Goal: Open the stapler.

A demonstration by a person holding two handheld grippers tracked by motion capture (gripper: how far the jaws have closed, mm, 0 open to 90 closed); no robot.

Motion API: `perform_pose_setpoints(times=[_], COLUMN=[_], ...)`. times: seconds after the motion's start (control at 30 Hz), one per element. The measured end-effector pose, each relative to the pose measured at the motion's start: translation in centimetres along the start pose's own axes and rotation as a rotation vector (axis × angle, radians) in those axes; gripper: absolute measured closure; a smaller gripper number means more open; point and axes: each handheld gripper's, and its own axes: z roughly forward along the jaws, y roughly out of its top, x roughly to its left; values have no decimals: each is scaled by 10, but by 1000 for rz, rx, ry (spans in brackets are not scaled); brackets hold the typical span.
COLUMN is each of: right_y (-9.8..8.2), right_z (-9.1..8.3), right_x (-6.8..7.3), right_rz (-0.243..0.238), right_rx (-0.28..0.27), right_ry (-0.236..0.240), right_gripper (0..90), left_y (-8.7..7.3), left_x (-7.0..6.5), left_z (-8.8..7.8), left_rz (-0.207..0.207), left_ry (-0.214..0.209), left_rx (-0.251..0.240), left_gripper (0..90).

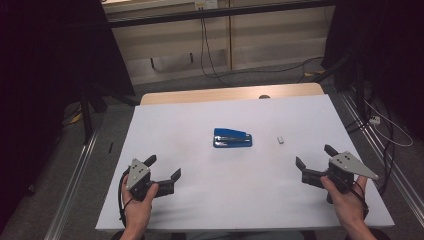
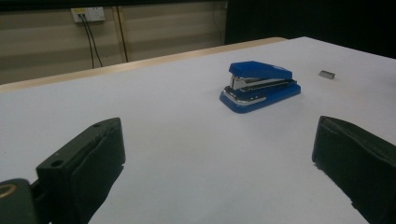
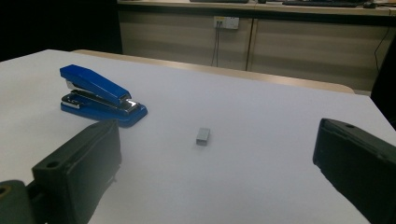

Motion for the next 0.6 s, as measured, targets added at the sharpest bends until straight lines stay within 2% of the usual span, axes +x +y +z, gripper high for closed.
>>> perform_pose_setpoints(times=[0.23,0.27,0.33,0.47,0.53,0.6], right_y=[-1,-1,-1,-2,-2,-3], right_z=[1,1,1,4,5,7], right_x=[0,1,0,1,2,5], right_rz=[-1,0,3,10,1,-19], right_rx=[4,9,11,25,34,66], right_ry=[2,5,6,26,28,54], right_gripper=[7,6,5,0,0,0], left_y=[0,1,1,2,2,1], left_x=[0,0,0,0,0,1], left_z=[0,1,2,5,5,6], left_rz=[8,13,14,15,12,2], left_ry=[1,-15,-17,-2,-2,-2], left_rx=[7,6,5,21,26,45], left_gripper=[28,28,28,27,27,29])
